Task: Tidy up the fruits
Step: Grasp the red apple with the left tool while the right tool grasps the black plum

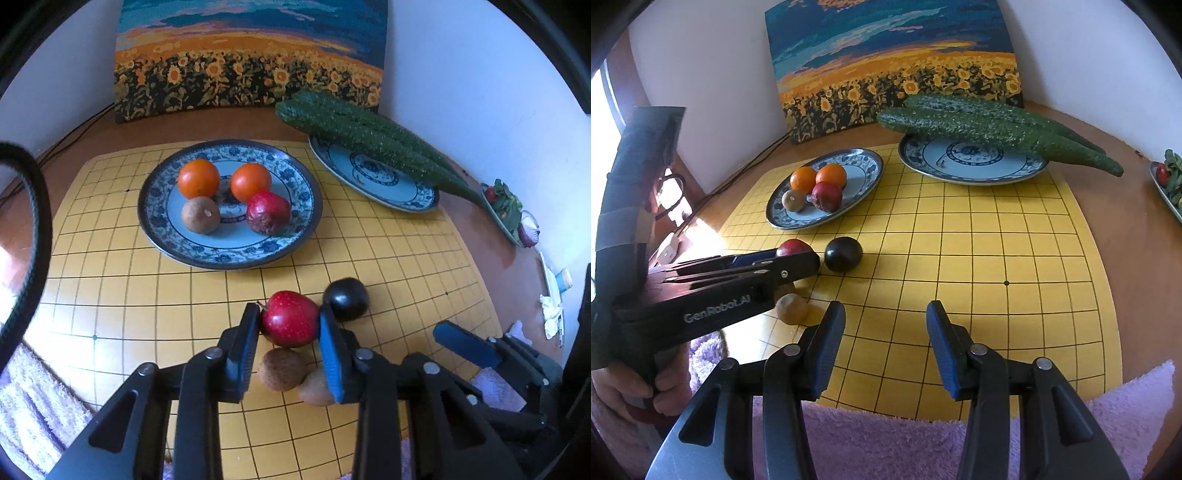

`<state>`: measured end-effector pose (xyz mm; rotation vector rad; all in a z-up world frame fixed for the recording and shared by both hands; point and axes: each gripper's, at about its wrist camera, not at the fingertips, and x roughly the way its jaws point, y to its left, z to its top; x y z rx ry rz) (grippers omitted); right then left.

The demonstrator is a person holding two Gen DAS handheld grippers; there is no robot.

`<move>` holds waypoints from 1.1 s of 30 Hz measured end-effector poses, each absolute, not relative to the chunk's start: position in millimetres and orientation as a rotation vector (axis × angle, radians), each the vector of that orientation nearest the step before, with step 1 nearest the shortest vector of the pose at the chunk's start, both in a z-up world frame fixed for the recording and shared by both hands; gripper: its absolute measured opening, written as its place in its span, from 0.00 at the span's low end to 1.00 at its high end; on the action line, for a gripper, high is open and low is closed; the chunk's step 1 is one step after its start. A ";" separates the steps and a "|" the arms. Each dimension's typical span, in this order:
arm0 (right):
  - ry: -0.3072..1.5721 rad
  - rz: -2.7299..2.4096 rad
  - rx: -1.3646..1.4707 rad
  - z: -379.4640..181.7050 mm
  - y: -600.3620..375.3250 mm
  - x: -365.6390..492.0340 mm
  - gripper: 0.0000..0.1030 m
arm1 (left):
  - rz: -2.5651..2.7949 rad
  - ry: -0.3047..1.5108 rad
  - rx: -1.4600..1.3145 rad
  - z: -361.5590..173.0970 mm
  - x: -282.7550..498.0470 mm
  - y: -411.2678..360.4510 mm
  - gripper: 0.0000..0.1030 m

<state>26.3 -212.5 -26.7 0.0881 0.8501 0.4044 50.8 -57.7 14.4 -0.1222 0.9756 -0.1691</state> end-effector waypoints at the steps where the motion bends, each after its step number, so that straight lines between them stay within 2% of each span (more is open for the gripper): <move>1: 0.850 0.406 0.087 -26.7 -211.5 26.3 0.46 | -0.168 0.970 -0.126 16.4 49.3 -55.7 0.32; 25: 0.851 0.415 0.038 -29.6 -170.4 51.5 0.45 | -0.047 0.922 -0.214 24.3 35.1 15.0 0.32; 33: 0.858 0.414 0.032 -33.1 -162.9 59.2 0.35 | -0.046 0.905 -0.221 23.6 34.2 19.7 0.32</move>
